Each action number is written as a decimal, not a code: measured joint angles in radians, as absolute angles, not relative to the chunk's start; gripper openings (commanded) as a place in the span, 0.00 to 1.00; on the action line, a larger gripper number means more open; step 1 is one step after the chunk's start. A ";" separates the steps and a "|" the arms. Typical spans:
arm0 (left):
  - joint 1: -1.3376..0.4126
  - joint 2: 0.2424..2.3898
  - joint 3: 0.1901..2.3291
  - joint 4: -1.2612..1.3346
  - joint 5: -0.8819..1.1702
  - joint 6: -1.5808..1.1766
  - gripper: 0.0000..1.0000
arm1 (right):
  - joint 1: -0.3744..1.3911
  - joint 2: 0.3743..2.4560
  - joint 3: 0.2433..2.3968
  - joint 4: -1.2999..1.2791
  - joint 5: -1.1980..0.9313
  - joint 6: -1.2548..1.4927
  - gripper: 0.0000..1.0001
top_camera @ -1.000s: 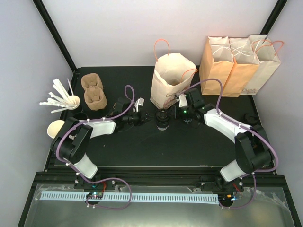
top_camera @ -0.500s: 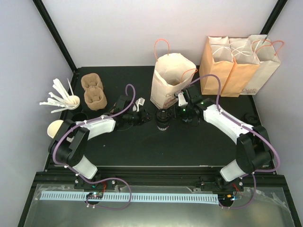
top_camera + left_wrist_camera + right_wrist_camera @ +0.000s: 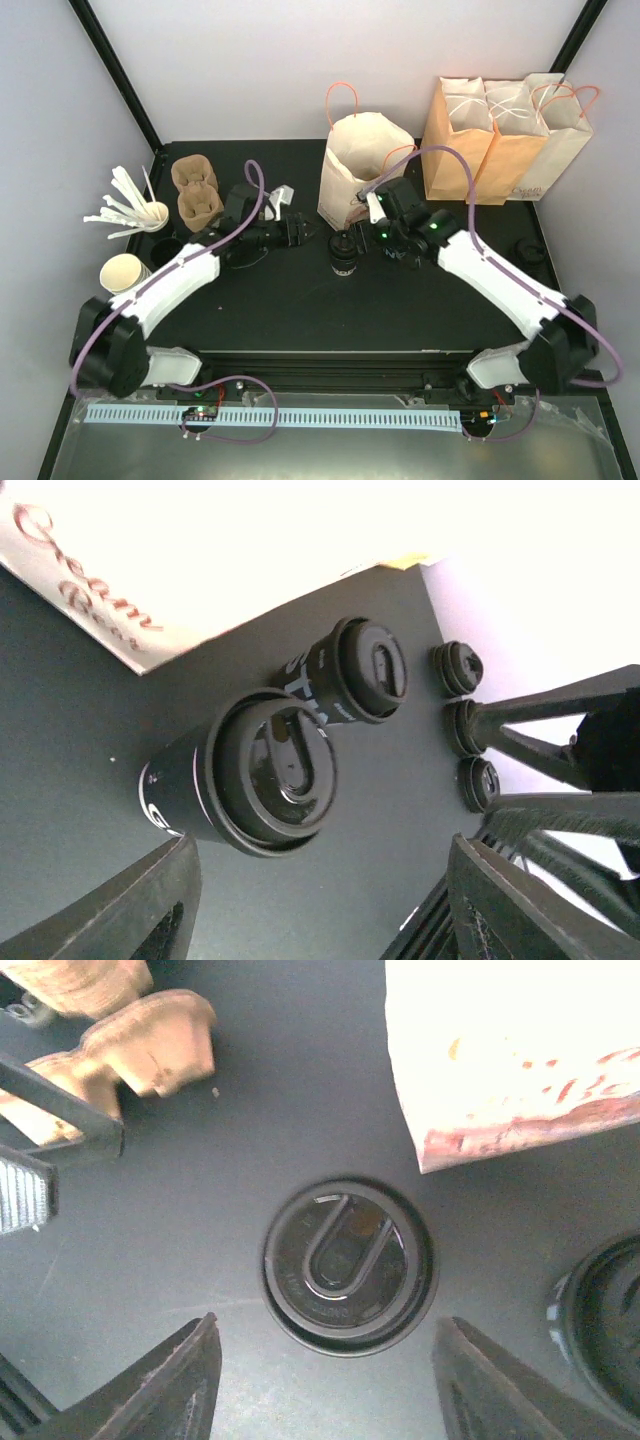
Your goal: Pack the takeout coffee
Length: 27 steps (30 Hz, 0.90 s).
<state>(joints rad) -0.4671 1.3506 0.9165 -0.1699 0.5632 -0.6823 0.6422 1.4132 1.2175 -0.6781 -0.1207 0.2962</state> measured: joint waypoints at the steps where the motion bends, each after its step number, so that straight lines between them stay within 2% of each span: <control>1: -0.467 1.315 0.916 -0.191 0.546 -0.667 0.72 | 0.651 1.380 1.205 -0.659 -0.107 0.293 0.91; 2: -0.467 1.274 0.916 -0.212 0.524 -0.652 0.73 | 0.656 1.341 1.185 -0.631 -0.098 0.291 0.99; 5: -0.467 1.136 0.913 -0.263 0.468 -0.598 0.75 | 0.655 1.180 1.087 -0.517 -0.094 0.268 1.00; 7: -0.467 1.047 0.905 -0.282 0.443 -0.560 0.79 | 0.655 1.102 1.034 -0.455 -0.105 0.250 1.00; 9: -0.467 0.949 0.884 -0.302 0.414 -0.518 0.85 | 0.655 1.069 1.019 -0.437 -0.115 0.233 1.00; 11: -0.467 0.865 0.855 -0.323 0.384 -0.485 0.97 | 0.655 1.076 1.034 -0.445 -0.111 0.221 1.00; 12: -0.467 0.822 0.836 -0.337 0.368 -0.468 0.98 | 0.655 1.085 1.044 -0.452 -0.104 0.220 1.00; 18: -0.467 0.579 0.674 -0.413 0.242 -0.440 0.99 | 0.655 1.126 1.084 -0.531 0.084 0.280 1.00; 22: -0.467 0.460 0.598 -0.463 0.179 -0.447 0.99 | 0.655 1.116 1.053 -0.523 0.115 0.291 1.00; 27: -0.467 0.408 0.546 -0.474 0.165 -0.465 0.99 | 0.654 1.151 1.028 -0.558 0.112 0.335 1.00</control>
